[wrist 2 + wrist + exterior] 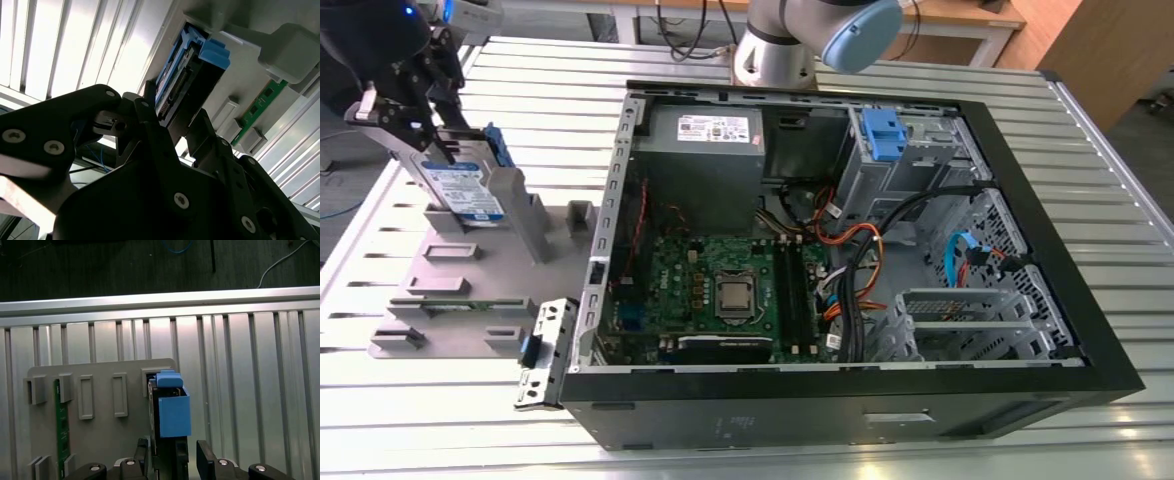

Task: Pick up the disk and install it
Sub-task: 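Pick up the disk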

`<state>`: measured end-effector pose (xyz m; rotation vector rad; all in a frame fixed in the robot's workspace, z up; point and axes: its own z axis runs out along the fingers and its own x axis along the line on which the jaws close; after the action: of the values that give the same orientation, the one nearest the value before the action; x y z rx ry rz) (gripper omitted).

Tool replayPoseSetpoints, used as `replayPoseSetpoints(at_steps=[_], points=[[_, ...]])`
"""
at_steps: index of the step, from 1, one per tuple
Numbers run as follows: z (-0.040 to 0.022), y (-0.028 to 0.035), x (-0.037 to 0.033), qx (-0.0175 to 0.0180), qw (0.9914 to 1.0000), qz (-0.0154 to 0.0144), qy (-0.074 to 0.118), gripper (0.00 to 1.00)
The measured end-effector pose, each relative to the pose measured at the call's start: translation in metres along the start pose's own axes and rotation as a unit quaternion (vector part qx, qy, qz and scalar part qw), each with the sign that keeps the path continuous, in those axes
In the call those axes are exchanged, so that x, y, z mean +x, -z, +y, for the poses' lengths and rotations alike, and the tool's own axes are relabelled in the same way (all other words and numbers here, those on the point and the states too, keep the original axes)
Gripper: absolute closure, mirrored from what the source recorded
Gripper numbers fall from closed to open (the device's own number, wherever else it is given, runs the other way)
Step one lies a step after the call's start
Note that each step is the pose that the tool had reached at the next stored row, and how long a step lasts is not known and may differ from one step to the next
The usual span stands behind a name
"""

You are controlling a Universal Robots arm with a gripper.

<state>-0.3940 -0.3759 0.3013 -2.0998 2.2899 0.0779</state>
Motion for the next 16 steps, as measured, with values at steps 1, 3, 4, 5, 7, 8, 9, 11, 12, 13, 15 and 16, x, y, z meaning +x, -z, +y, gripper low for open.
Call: replayPoseSetpoints(at_steps=[1, 3, 4, 5, 7, 8, 9, 11, 12, 13, 15, 16], points=[[0.0, -0.0001, 0.0001, 0.0001, 1.0, 0.0, 0.0, 0.49], [-0.0001, -0.0001, 0.0008, 0.0001, 1.0, -0.0001, 0.0, 0.49], [-0.0001, -0.0001, 0.0008, 0.0001, 1.0, -0.0001, 0.0, 0.49], [-0.0002, 0.0, 0.0022, 0.0001, 1.0, -0.0001, 0.0, 0.49], [-0.0004, 0.0001, 0.0035, 0.0001, 1.0, -0.0001, 0.0, 0.49], [-0.0004, 0.0001, 0.0035, 0.0001, 1.0, -0.0001, 0.0, 0.49], [-0.0004, 0.0001, 0.0036, 0.0001, 1.0, -0.0001, 0.0, 0.49], [-0.0004, 0.0001, 0.0036, 0.0001, 1.0, -0.0001, 0.0, 0.49], [-0.0004, 0.0001, 0.0036, 0.0001, 1.0, -0.0001, 0.0, 0.49], [-0.0004, 0.0001, 0.0036, 0.0001, 1.0, -0.0001, 0.0, 0.49], [-0.0004, 0.0001, 0.0037, 0.0001, 1.0, -0.0001, 0.0, 0.49], [-0.0004, 0.0001, 0.0037, 0.0001, 1.0, -0.0001, 0.0, 0.49]])
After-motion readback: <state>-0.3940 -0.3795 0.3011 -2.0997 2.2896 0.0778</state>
